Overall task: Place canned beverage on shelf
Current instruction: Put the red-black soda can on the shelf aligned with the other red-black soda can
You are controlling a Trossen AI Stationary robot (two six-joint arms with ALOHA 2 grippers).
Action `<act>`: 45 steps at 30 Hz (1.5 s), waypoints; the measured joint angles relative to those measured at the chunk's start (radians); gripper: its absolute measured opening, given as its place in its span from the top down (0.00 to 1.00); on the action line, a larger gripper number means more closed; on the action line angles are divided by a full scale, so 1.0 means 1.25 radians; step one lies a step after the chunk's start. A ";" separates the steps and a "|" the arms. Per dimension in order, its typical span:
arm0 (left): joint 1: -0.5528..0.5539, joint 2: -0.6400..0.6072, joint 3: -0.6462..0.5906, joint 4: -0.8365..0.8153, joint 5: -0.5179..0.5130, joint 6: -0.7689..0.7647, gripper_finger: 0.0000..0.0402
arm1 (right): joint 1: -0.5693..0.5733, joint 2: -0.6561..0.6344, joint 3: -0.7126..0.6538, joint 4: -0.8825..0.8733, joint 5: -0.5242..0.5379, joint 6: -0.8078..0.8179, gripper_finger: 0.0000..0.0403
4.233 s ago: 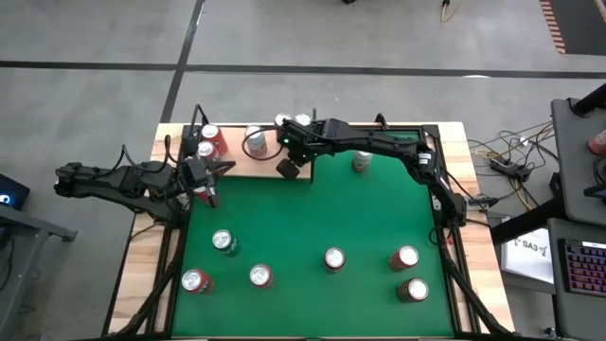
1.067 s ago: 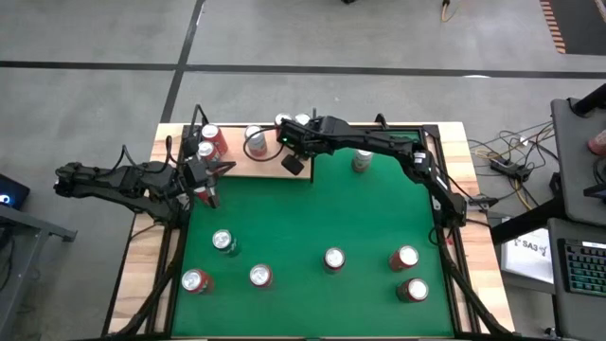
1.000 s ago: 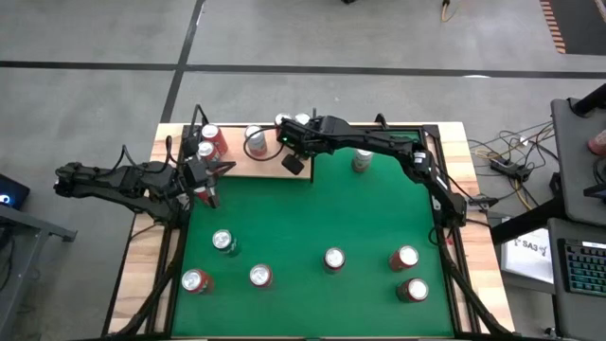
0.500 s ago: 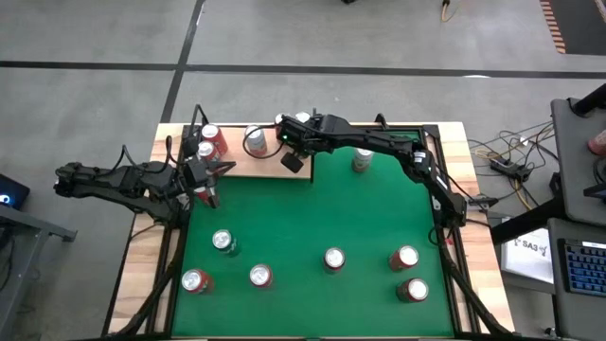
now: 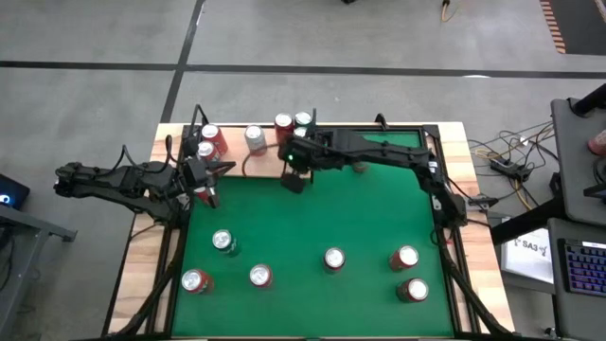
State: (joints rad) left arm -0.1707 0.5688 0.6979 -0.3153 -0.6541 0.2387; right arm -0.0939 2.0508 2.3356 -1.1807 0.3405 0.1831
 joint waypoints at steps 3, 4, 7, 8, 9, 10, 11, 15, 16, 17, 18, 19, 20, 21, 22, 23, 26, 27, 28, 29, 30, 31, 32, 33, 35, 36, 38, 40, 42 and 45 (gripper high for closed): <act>0.000 0.004 0.000 0.000 0.003 -0.038 1.00 | 0.045 -0.020 0.000 0.002 0.000 -0.050 0.97; 0.000 0.007 0.000 0.000 0.011 -0.054 1.00 | 0.061 -0.025 0.000 0.003 0.001 -0.063 0.97; 0.000 0.016 0.000 0.000 0.060 -0.109 1.00 | 0.101 -0.040 0.000 0.011 0.001 -0.103 0.97; 0.000 0.020 0.000 0.000 0.087 -0.132 1.00 | 0.115 -0.043 0.000 0.009 0.002 -0.118 0.97; 0.000 0.026 0.000 0.000 0.114 -0.159 1.00 | 0.128 -0.046 0.000 0.010 0.002 -0.126 0.97; 0.000 0.033 0.000 0.000 0.144 -0.192 1.00 | 0.140 -0.047 0.000 0.010 0.002 -0.139 0.97; -0.001 0.042 -0.002 0.003 0.173 -0.228 1.00 | 0.151 -0.047 -0.001 0.009 0.002 -0.148 0.97; -0.019 0.093 -0.036 0.026 0.251 -0.336 1.00 | 0.186 -0.050 -0.017 0.007 0.001 -0.183 0.97; -0.029 0.106 -0.045 0.039 0.257 -0.363 1.00 | 0.192 -0.054 -0.023 0.007 0.001 -0.188 0.97; -0.039 0.116 -0.050 0.046 0.261 -0.388 1.00 | 0.198 -0.058 -0.030 0.007 0.001 -0.191 0.97; -0.050 0.125 -0.050 0.053 0.265 -0.411 1.00 | 0.203 -0.065 -0.039 0.008 0.001 -0.196 0.97; -0.063 0.134 -0.047 0.057 0.268 -0.433 1.00 | 0.208 -0.069 -0.049 0.008 0.002 -0.198 0.97; -0.078 0.143 -0.044 0.057 0.270 -0.453 1.00 | 0.212 -0.075 -0.058 0.008 0.002 -0.198 0.97; -0.094 0.152 -0.041 0.054 0.272 -0.471 1.00 | 0.216 -0.081 -0.071 0.009 0.001 -0.198 0.97; -0.111 0.163 -0.035 0.052 0.272 -0.485 1.00 | 0.220 -0.085 -0.085 0.009 0.001 -0.198 0.97; -0.127 0.172 -0.027 0.058 0.272 -0.497 1.00 | 0.223 -0.092 -0.101 0.010 0.001 -0.198 0.97; -0.174 0.206 -0.001 0.079 0.262 -0.517 1.00 | 0.230 -0.116 -0.153 0.015 0.001 -0.189 0.97; -0.190 0.221 0.007 0.078 0.258 -0.521 1.00 | 0.231 -0.127 -0.175 0.024 0.001 -0.186 0.97; -0.204 0.235 0.014 0.077 0.254 -0.526 1.00 | 0.232 -0.139 -0.197 0.039 0.001 -0.183 0.97; -0.218 0.248 0.021 0.074 0.248 -0.530 1.00 | 0.232 -0.152 -0.220 0.054 0.000 -0.182 0.97; -0.230 0.263 0.030 0.074 0.242 -0.533 1.00 | 0.232 -0.164 -0.244 0.060 0.001 -0.181 0.97; -0.241 0.276 0.040 0.077 0.239 -0.534 1.00 | 0.233 -0.176 -0.268 0.067 0.001 -0.179 0.97; -0.250 0.289 0.048 0.078 0.238 -0.534 1.00 | 0.234 -0.190 -0.295 0.080 0.001 -0.177 0.97; -0.258 0.304 0.054 0.077 0.238 -0.534 1.00 | 0.234 -0.202 -0.321 0.096 0.001 -0.175 0.97; -0.268 0.334 0.071 0.073 0.238 -0.534 1.00 | 0.236 -0.236 -0.376 0.120 0.000 -0.167 0.97; -0.272 0.346 0.078 0.072 0.238 -0.534 1.00 | 0.236 -0.254 -0.402 0.136 -0.001 -0.165 0.97; -0.275 0.371 0.098 0.070 0.236 -0.534 1.00 | 0.236 -0.294 -0.450 0.163 -0.003 -0.161 0.97; -0.275 0.394 0.117 0.071 0.236 -0.534 1.00 | 0.236 -0.328 -0.492 0.169 -0.006 -0.159 0.97; -0.275 0.417 0.133 0.063 0.236 -0.534 1.00 | 0.236 -0.360 -0.529 0.188 -0.006 -0.160 0.97; -0.275 0.444 0.159 0.063 0.235 -0.527 1.00 | 0.235 -0.399 -0.566 0.202 -0.006 -0.153 0.97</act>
State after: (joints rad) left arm -0.5144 1.1239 0.8970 -0.2370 -0.3599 -0.4202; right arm 0.2001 1.5522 1.6279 -0.9284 0.3332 -0.0076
